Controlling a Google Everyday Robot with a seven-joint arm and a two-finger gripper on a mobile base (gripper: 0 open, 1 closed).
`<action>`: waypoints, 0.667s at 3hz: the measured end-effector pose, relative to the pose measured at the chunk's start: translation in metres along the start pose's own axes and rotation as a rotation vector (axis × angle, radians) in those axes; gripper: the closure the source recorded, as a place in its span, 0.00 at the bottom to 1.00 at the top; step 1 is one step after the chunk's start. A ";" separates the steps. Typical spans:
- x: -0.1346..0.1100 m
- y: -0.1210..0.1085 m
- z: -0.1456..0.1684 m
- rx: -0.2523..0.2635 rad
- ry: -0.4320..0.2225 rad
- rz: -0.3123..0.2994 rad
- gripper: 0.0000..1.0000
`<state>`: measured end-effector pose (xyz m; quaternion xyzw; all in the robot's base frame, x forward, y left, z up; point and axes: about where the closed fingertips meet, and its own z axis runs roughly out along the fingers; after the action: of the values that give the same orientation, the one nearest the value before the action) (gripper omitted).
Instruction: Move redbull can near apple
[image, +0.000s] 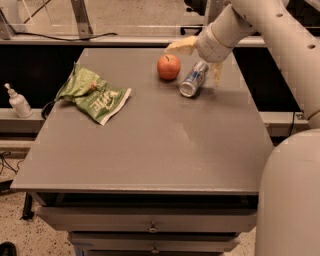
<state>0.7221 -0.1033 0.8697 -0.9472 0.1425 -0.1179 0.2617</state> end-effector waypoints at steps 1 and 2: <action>-0.001 -0.011 -0.011 0.012 0.015 -0.017 0.00; -0.002 -0.027 -0.035 0.054 0.043 -0.037 0.00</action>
Offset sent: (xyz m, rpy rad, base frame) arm -0.0179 0.0074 0.0969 0.0725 -0.1511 0.0236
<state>0.7154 -0.0961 0.9129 -0.9396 0.1273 -0.1466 0.2817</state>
